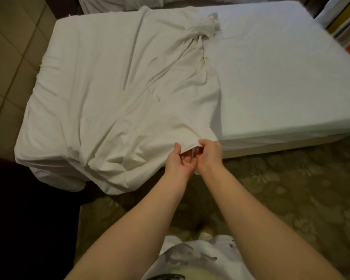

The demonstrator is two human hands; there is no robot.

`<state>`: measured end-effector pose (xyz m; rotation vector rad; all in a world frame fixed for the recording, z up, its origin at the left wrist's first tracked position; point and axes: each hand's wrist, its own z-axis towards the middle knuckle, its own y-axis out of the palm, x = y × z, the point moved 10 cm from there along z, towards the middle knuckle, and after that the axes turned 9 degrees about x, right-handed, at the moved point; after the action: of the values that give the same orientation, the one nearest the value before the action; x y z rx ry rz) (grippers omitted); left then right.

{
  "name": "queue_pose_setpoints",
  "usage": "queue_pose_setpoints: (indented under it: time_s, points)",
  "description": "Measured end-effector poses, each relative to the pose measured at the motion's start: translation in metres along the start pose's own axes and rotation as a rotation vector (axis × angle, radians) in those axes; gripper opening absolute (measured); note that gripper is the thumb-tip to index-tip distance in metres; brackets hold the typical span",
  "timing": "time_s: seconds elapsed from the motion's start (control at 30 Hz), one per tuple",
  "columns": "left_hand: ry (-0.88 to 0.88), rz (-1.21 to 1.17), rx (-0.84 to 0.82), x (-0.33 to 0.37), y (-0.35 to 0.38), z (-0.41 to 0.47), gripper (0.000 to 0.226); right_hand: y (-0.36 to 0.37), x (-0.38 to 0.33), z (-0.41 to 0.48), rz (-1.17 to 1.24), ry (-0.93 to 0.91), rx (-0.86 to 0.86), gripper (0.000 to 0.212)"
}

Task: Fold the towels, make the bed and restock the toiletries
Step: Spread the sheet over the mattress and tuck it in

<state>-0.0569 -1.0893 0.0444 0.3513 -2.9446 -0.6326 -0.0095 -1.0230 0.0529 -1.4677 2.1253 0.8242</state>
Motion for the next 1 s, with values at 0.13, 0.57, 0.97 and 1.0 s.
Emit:
queue_pose_setpoints:
  time_s: [0.13,0.57,0.97,1.0]
  points:
    - [0.153,-0.025,0.050,-0.001,-0.004,-0.010,0.016,-0.018,-0.005,0.040,0.084,0.213,-0.001,0.028]
    - [0.235,0.101,0.173,-0.008,-0.048,-0.006,0.011,-0.095,-0.101,0.137,-0.118,0.062,0.111,0.027]
    - [0.189,0.214,0.112,-0.037,-0.047,0.029,0.017,-0.158,-0.230,0.079,-0.233,-0.689,0.265,0.031]
    - [0.154,0.230,0.123,-0.049,-0.052,0.038,0.018,-0.181,-0.227,0.081,-0.219,-0.676,0.307,0.028]
